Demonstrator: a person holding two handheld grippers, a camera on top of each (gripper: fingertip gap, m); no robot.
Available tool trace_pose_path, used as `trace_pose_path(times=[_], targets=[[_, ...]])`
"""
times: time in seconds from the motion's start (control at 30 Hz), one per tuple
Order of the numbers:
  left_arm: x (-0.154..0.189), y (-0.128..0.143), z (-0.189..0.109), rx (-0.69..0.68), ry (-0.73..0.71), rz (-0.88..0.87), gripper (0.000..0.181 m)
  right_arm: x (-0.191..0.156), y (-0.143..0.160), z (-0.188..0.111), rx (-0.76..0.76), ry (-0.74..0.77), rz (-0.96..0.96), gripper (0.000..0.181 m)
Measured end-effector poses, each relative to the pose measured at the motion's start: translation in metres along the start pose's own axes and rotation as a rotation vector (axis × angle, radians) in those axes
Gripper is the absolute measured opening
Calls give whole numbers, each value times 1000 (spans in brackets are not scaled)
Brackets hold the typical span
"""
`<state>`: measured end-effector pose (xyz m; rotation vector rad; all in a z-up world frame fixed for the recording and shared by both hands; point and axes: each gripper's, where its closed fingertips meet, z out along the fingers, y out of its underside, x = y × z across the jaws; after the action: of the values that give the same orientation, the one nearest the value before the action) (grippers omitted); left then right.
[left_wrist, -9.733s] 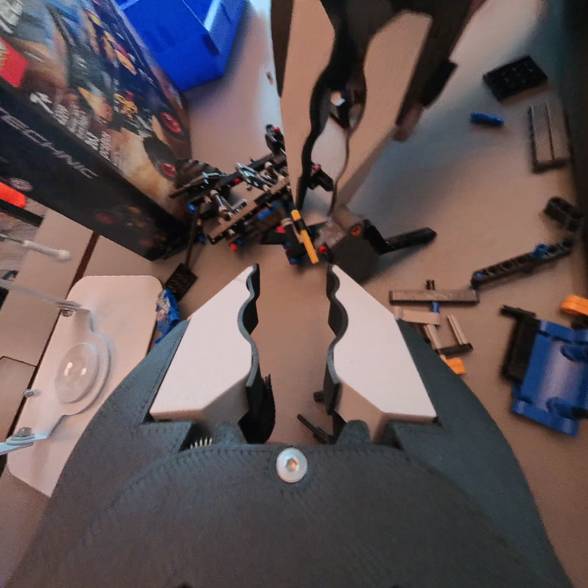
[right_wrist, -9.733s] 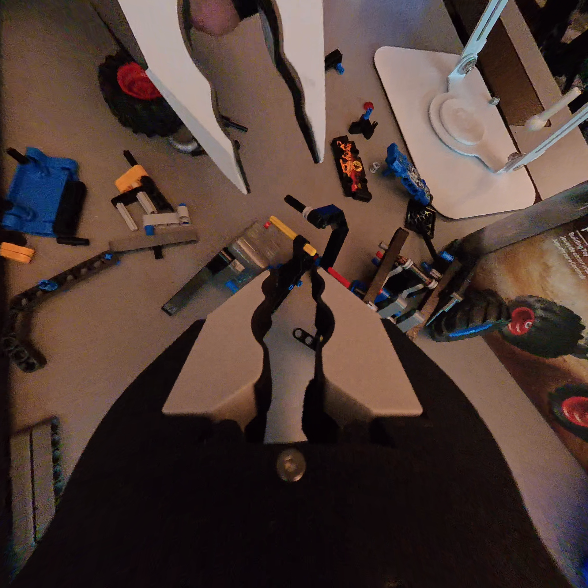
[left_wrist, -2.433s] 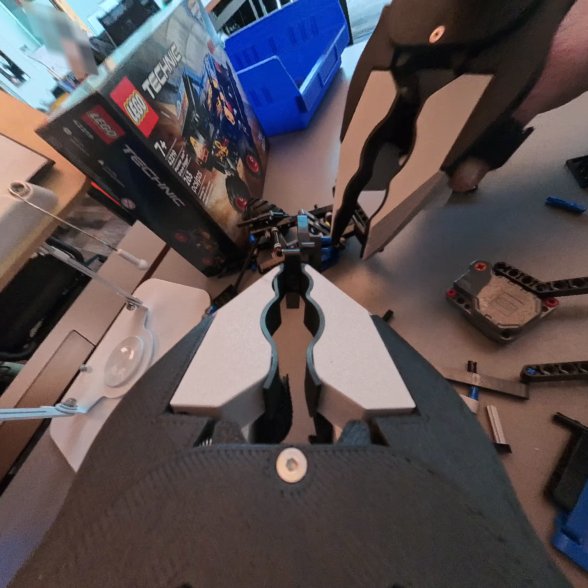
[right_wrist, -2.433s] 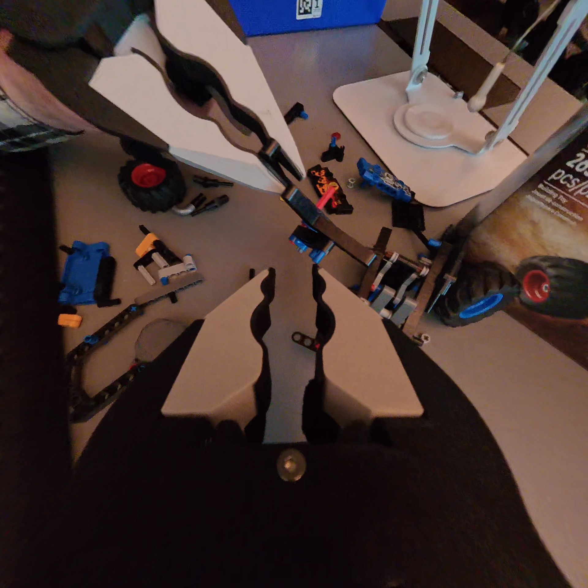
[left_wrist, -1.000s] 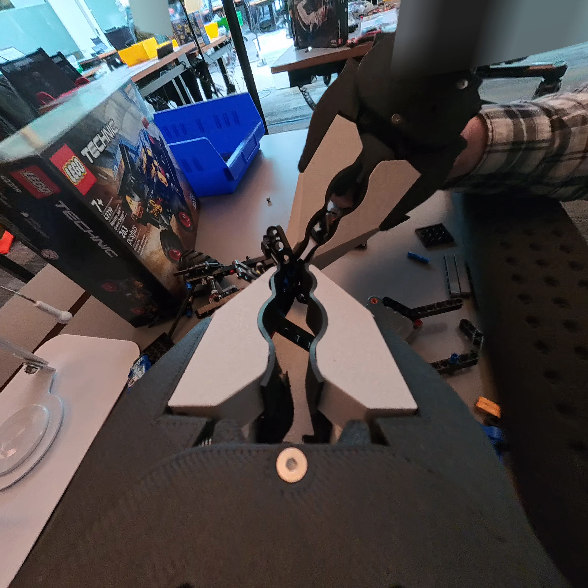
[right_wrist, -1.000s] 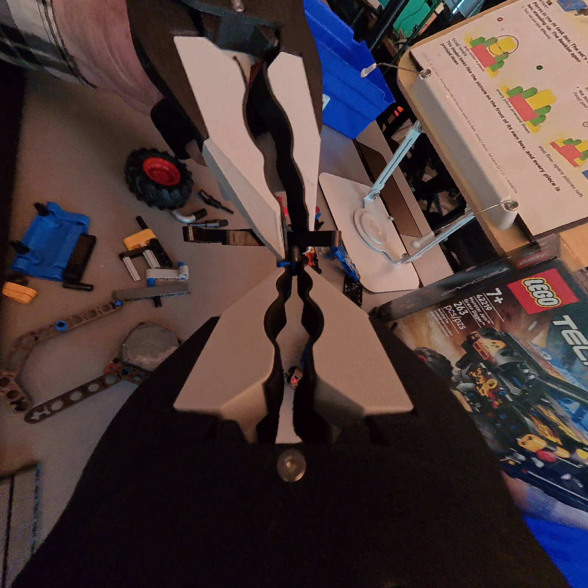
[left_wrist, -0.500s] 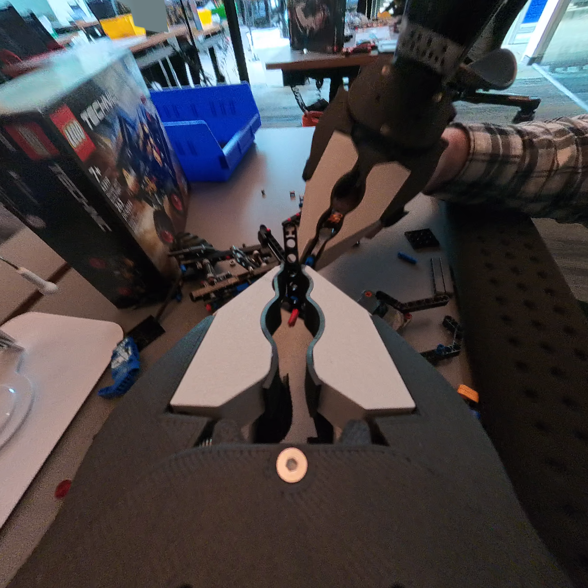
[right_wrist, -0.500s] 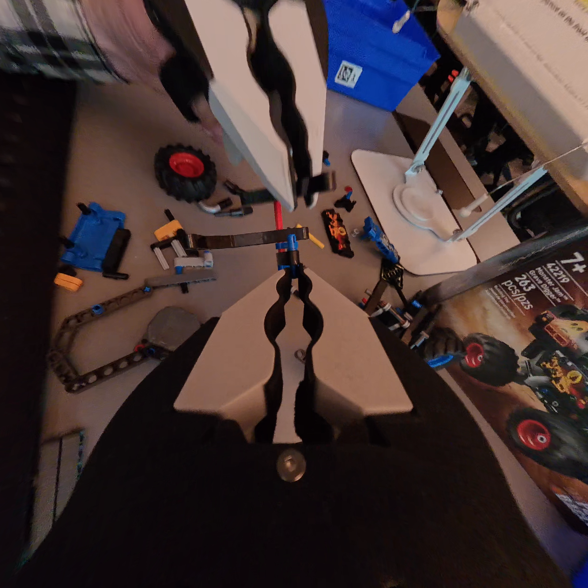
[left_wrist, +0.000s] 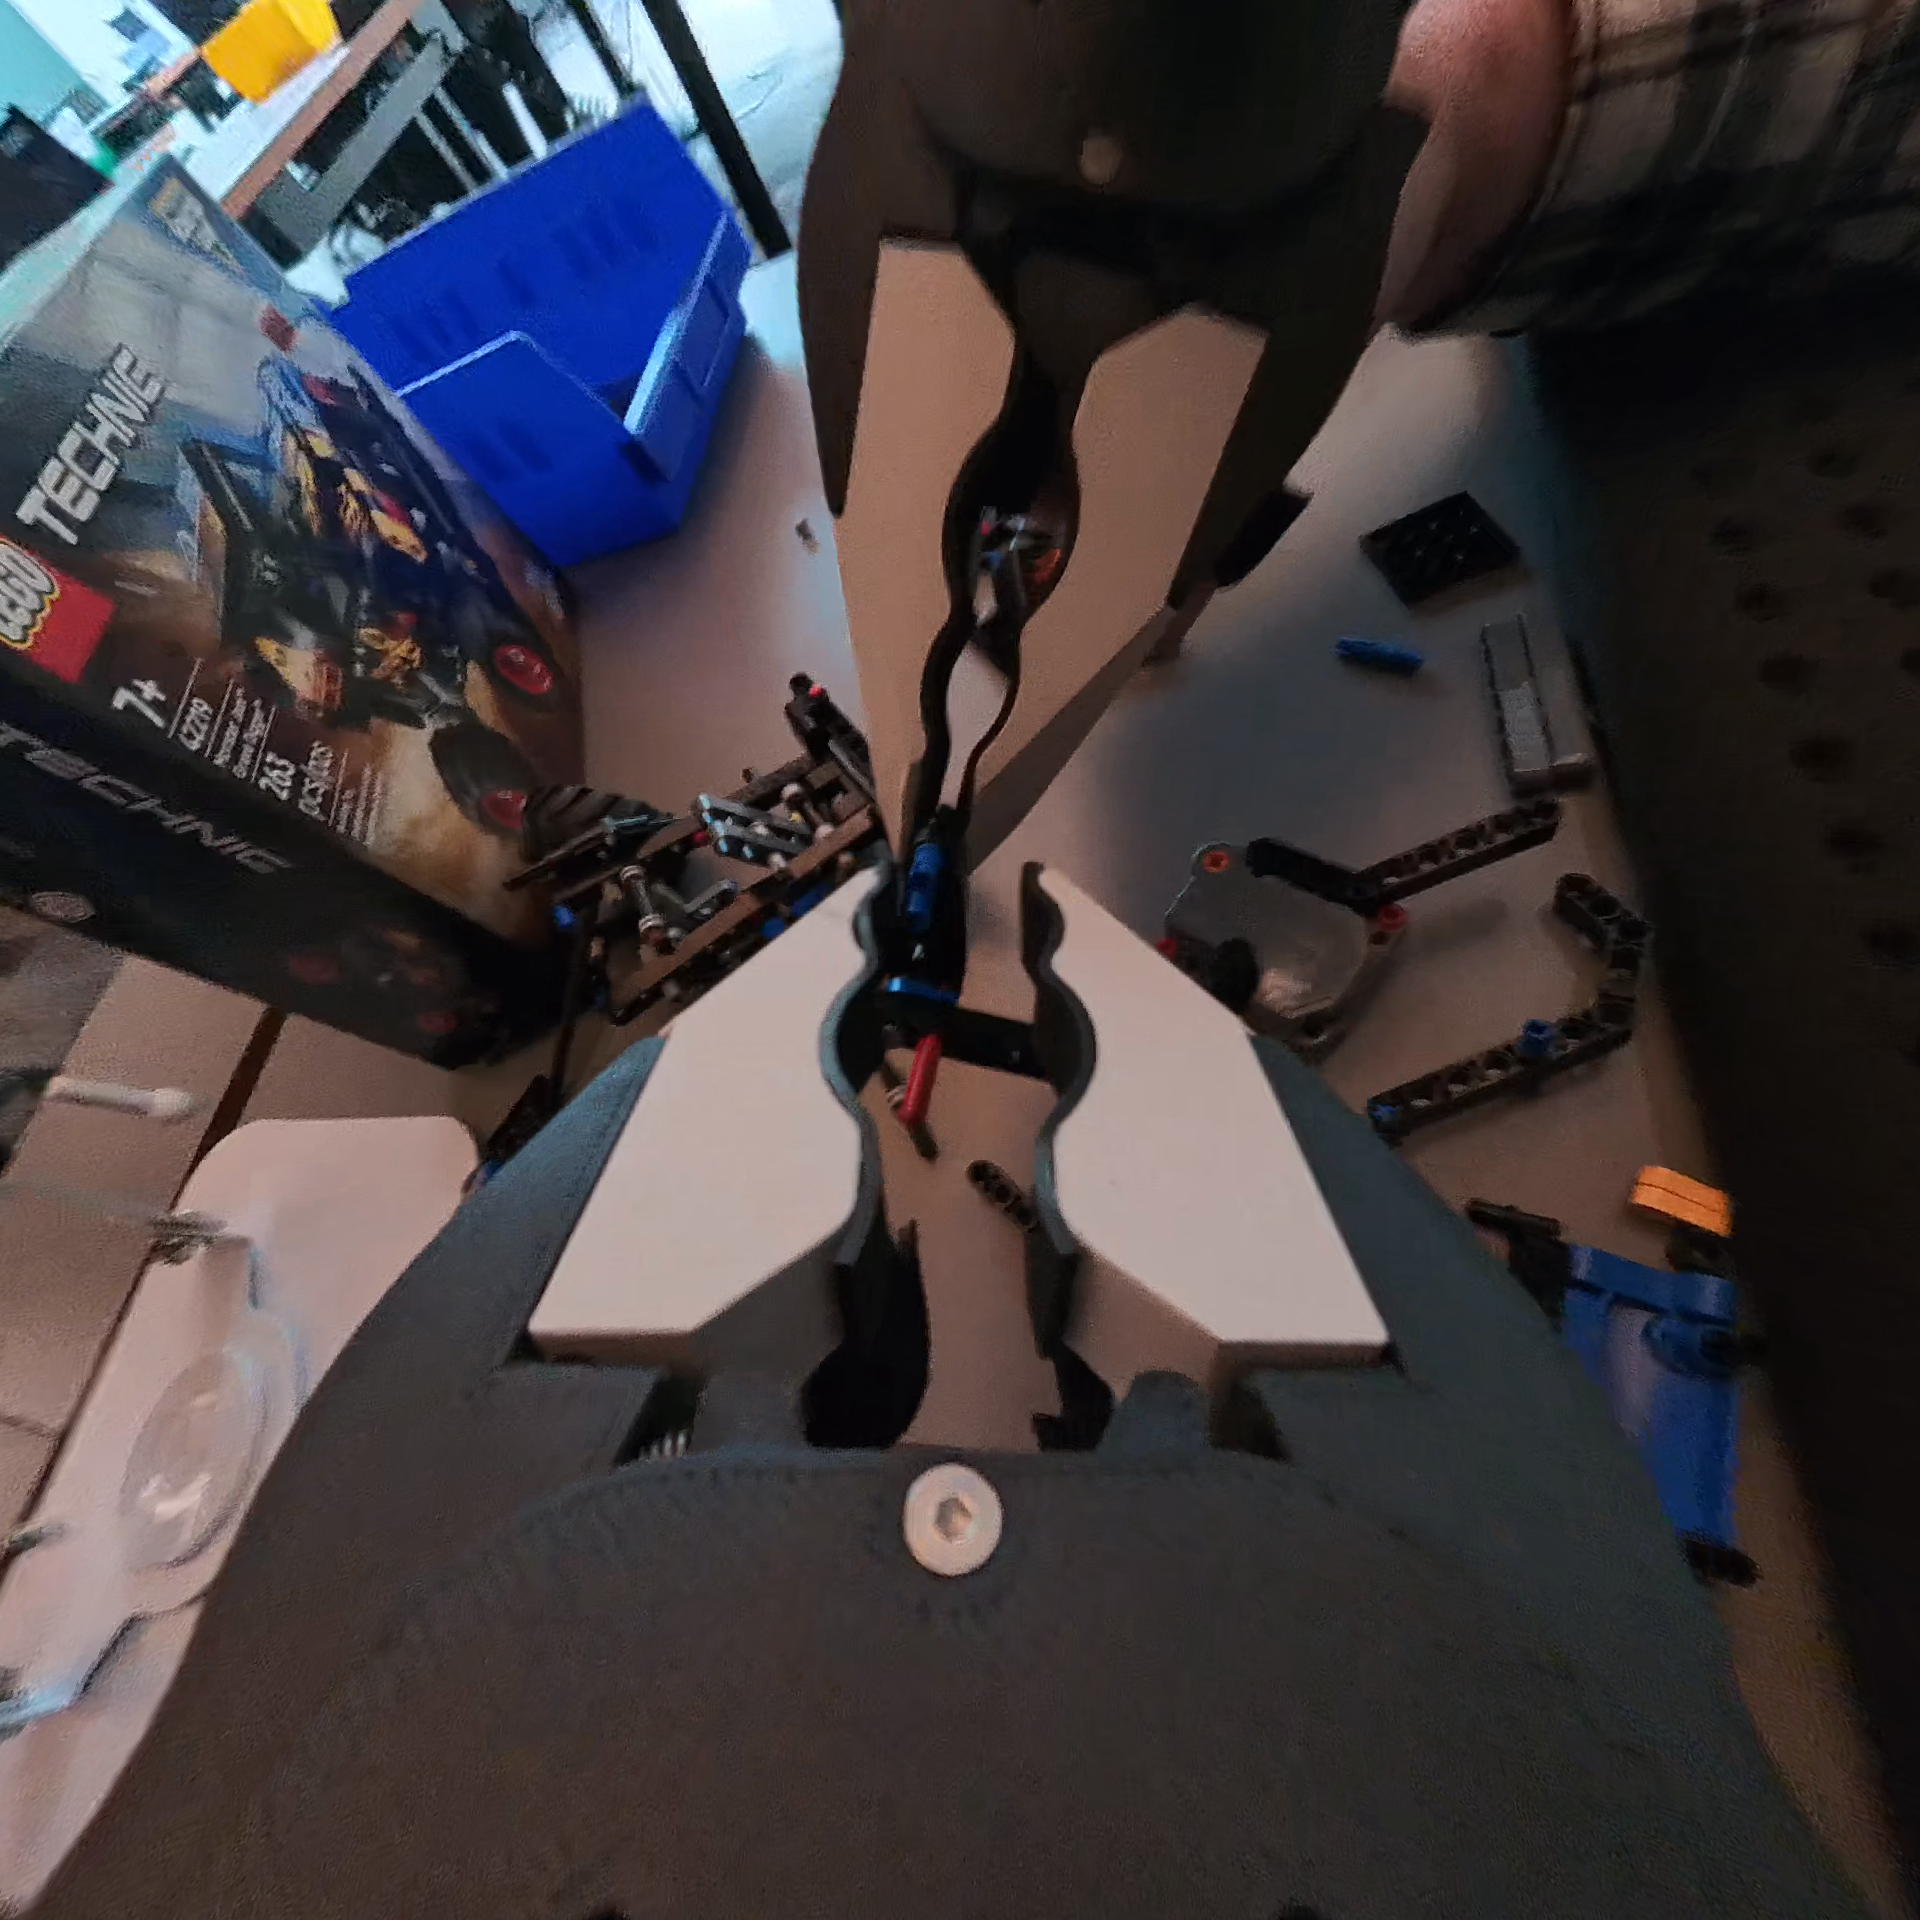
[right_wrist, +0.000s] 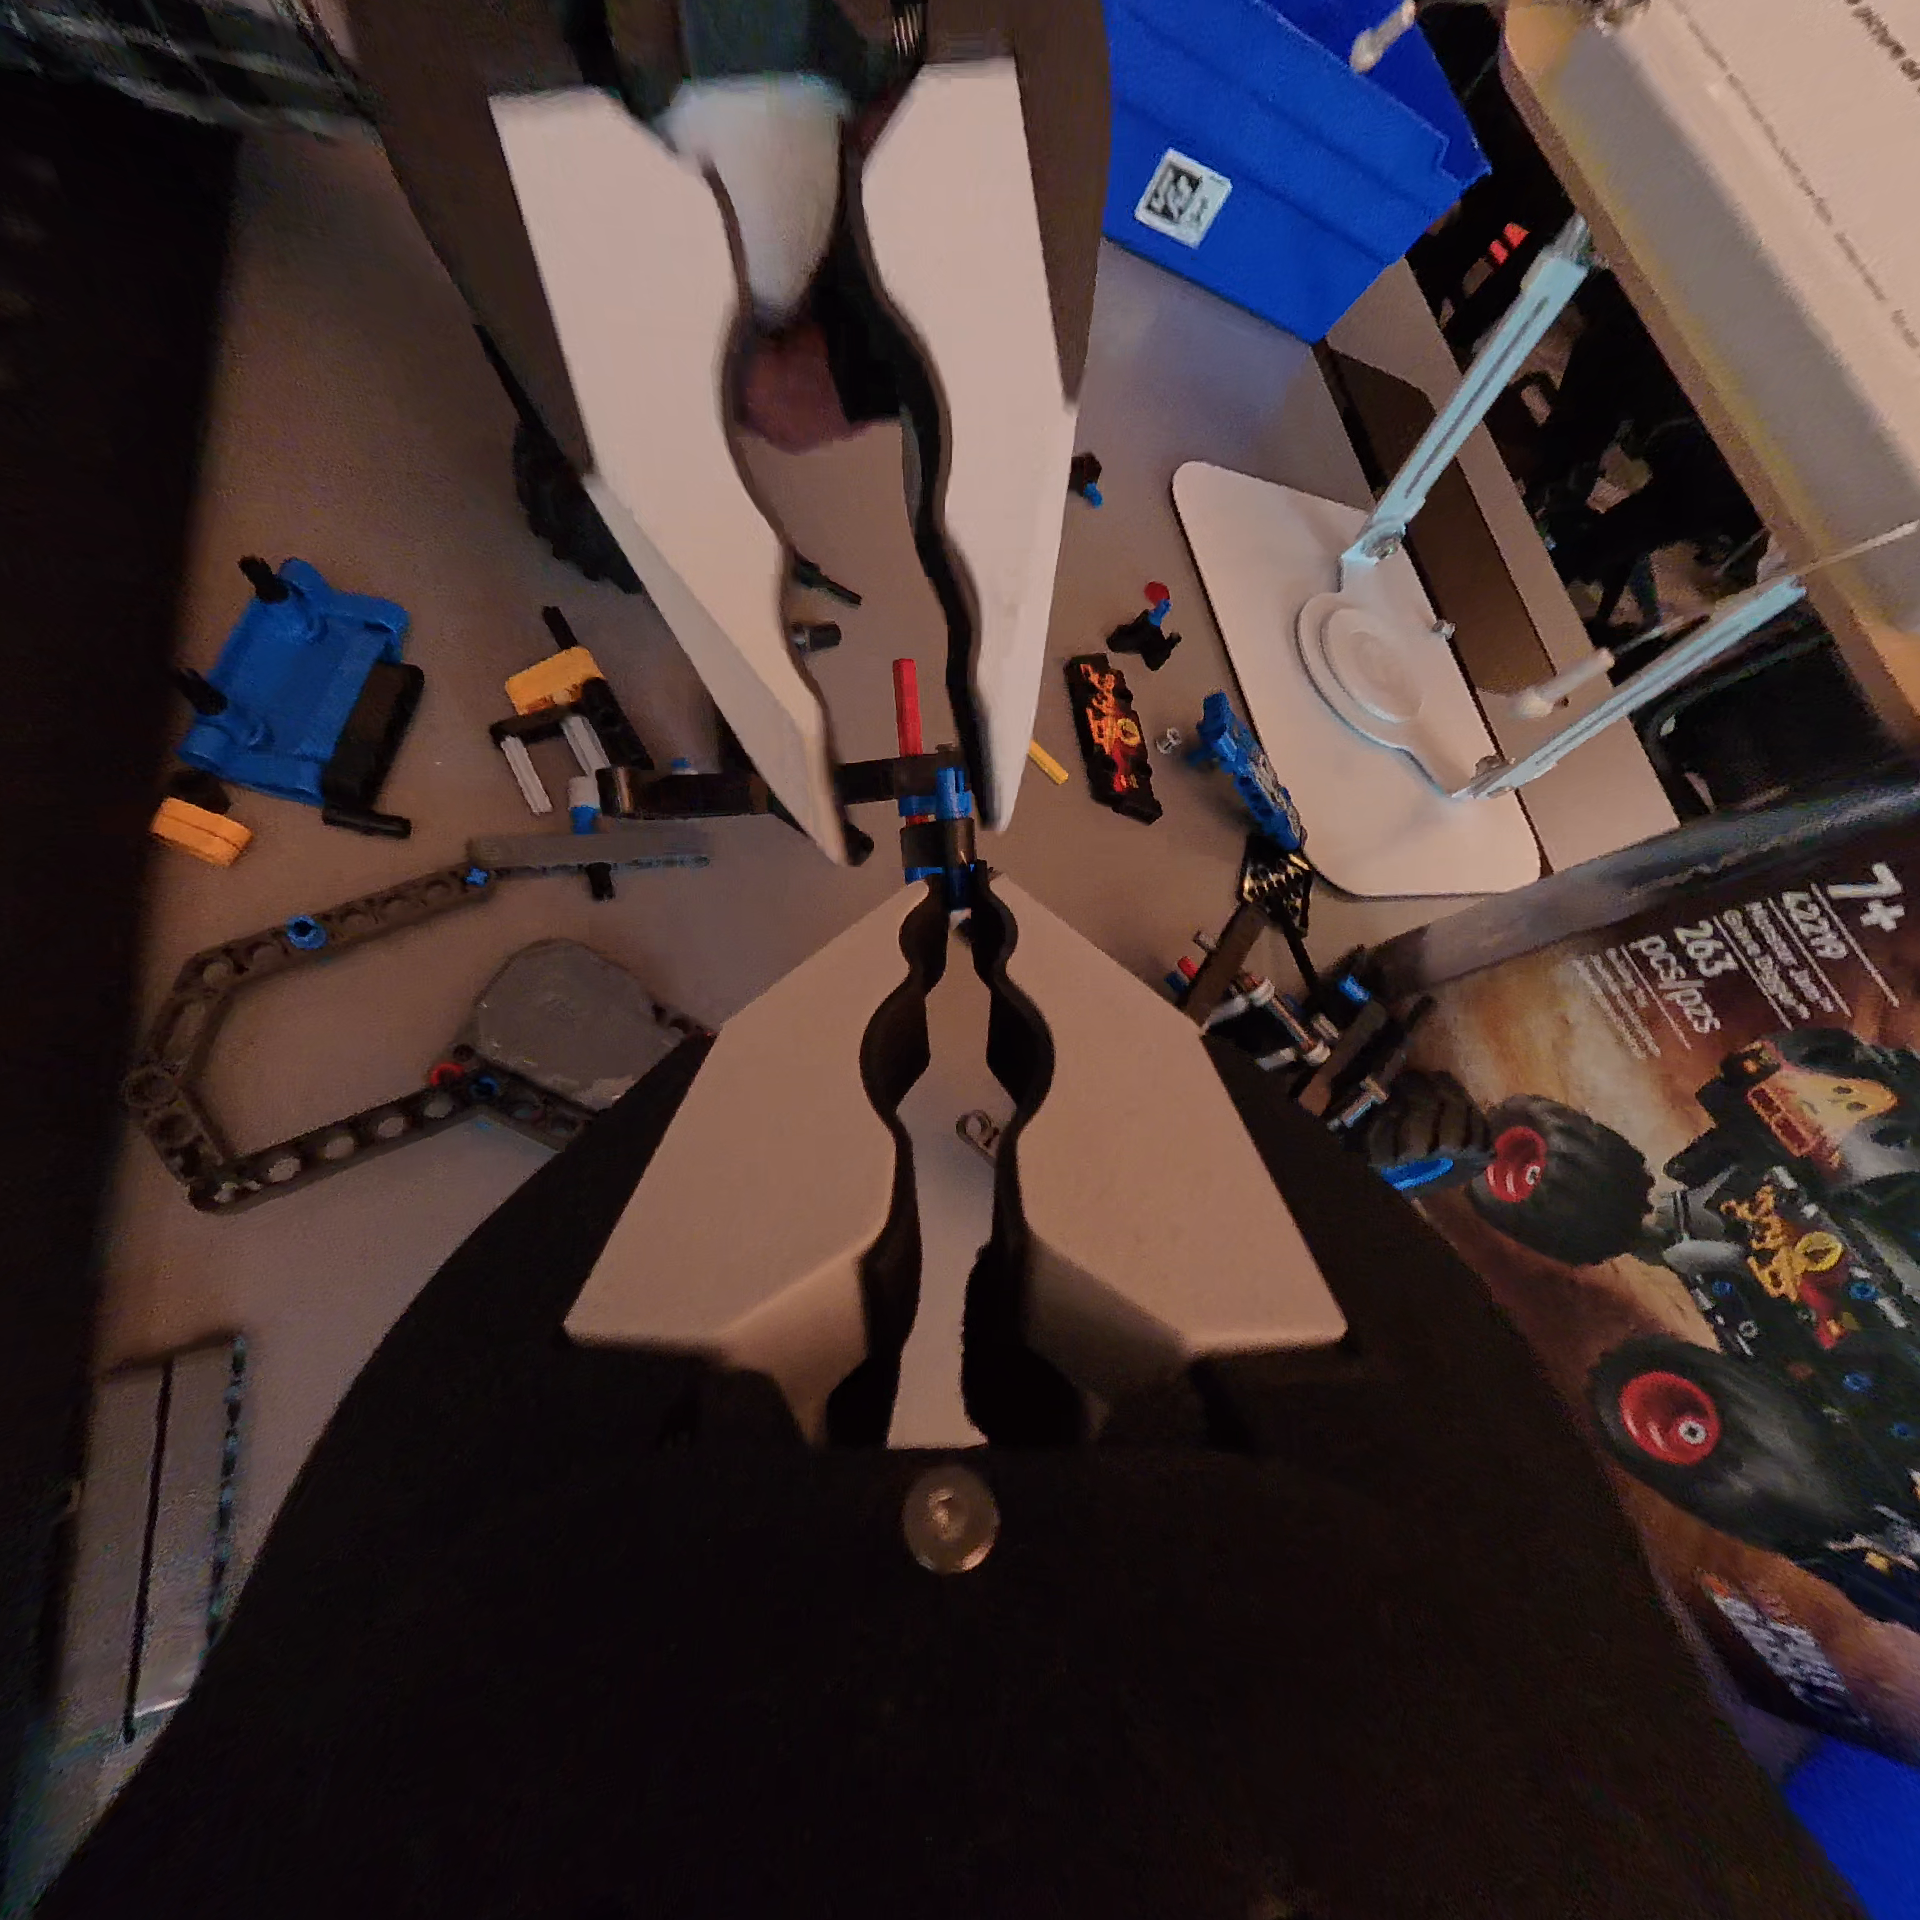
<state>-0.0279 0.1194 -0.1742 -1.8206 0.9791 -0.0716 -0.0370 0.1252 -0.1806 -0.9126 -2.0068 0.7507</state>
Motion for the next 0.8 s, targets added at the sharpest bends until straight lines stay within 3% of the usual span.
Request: trace_pose_path(times=[0.03, 0.17, 0.4, 0.8], targets=[[-4, 5, 2, -26, -42, 36, 11, -2, -3, 0, 12, -5, -5, 2], [-5, 0, 0, 3, -67, 59, 9, -1, -6, -2, 19, 16, -34, 2], [-2, -13, -7, 130, 20, -97, 9, -2, -15, -10, 108, -24, 12, 2], [0, -18, -12, 195, 26, -83, 8, -4, -16, -11, 127, -45, 13, 2]])
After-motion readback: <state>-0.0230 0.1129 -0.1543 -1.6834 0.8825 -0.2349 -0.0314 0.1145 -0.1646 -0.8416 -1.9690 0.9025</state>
